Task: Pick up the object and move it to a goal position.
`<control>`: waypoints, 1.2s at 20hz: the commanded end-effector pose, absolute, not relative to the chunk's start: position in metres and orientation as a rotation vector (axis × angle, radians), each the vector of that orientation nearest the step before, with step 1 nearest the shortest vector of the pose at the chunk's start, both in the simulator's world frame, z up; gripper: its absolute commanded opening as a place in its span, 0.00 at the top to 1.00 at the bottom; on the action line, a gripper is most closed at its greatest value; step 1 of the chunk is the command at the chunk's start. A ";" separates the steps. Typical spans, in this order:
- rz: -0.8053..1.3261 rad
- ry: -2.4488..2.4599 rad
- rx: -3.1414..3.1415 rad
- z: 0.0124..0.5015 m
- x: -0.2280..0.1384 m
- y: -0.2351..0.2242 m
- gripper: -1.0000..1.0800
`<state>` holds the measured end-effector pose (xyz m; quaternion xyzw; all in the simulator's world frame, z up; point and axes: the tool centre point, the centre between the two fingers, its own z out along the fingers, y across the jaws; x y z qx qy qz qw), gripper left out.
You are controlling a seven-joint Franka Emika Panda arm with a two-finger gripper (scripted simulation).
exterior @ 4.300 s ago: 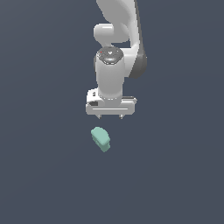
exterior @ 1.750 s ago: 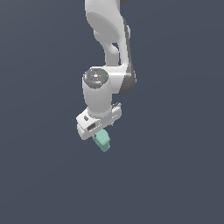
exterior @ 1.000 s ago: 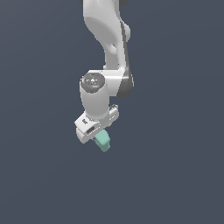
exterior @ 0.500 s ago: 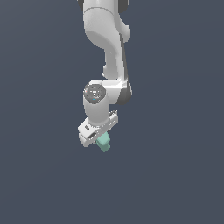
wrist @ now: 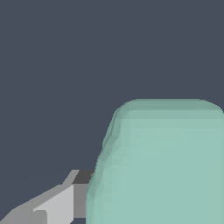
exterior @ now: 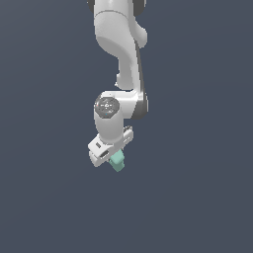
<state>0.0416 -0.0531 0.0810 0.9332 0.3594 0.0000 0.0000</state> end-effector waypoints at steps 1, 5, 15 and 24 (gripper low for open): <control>0.000 1.130 2.932 0.081 0.042 -0.053 1.00; 0.000 1.130 2.932 0.081 0.042 -0.053 1.00; 0.000 1.130 2.932 0.106 0.052 -0.074 1.00; 0.001 1.131 2.932 0.160 0.076 -0.119 1.00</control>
